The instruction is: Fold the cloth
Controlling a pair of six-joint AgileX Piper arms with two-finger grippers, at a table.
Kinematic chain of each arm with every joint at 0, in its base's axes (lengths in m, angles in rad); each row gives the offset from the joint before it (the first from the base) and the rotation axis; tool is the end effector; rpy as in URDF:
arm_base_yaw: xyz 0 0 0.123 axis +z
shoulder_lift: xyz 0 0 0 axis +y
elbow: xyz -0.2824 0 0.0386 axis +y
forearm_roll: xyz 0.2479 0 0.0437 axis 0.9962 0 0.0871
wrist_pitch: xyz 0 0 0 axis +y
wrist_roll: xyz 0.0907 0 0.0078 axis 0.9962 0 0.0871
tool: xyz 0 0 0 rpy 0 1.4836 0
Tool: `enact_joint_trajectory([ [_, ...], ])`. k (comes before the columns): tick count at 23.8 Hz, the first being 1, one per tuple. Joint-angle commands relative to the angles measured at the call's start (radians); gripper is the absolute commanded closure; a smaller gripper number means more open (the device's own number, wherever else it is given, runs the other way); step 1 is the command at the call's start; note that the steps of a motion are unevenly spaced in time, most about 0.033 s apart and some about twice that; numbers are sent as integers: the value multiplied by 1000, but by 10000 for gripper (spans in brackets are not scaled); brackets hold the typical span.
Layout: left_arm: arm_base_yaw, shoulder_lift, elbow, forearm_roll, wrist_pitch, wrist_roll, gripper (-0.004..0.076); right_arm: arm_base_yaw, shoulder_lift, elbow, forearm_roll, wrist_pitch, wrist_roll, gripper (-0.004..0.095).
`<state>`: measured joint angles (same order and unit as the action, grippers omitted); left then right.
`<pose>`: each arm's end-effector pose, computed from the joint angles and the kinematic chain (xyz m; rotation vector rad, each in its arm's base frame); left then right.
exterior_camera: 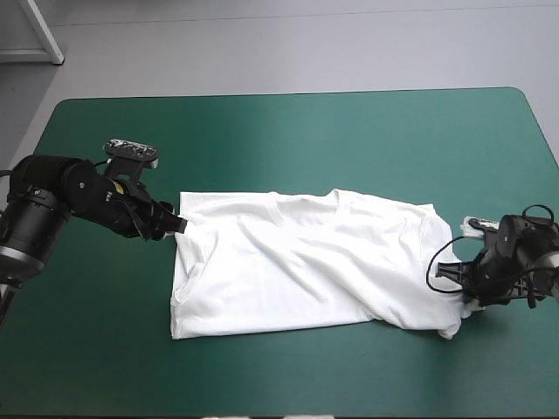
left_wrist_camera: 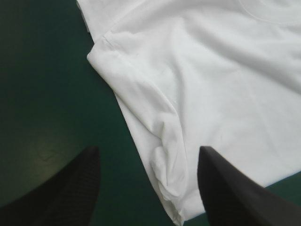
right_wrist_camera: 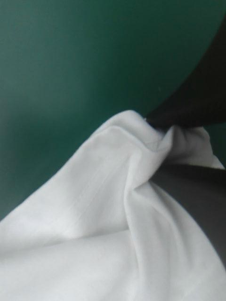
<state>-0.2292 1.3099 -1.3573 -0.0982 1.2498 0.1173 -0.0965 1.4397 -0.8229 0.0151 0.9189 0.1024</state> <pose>0.2414 -0.0650 0.3798 0.4509 2.6495 -0.1696 0.2388 -0.0220 0.2099 0.3124 3.0031 0.0195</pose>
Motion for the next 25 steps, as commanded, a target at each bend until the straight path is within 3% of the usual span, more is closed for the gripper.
enact_joint_trajectory([
  [1, -1, -30, -33, -17, 15, -2, 283, -8, -17, -11, -2, 8, 9, 933],
  [12, -1, -30, -33, -69, -20, 2, 283, -6, -178, -69, 52, 70, 2, 927],
  [20, -1, -30, -33, -71, -22, 13, 283, -6, -224, -133, 355, 108, -138, 927],
  [25, -1, -30, -33, -59, -25, 16, 283, -6, -217, -133, 432, 102, -185, 927],
])
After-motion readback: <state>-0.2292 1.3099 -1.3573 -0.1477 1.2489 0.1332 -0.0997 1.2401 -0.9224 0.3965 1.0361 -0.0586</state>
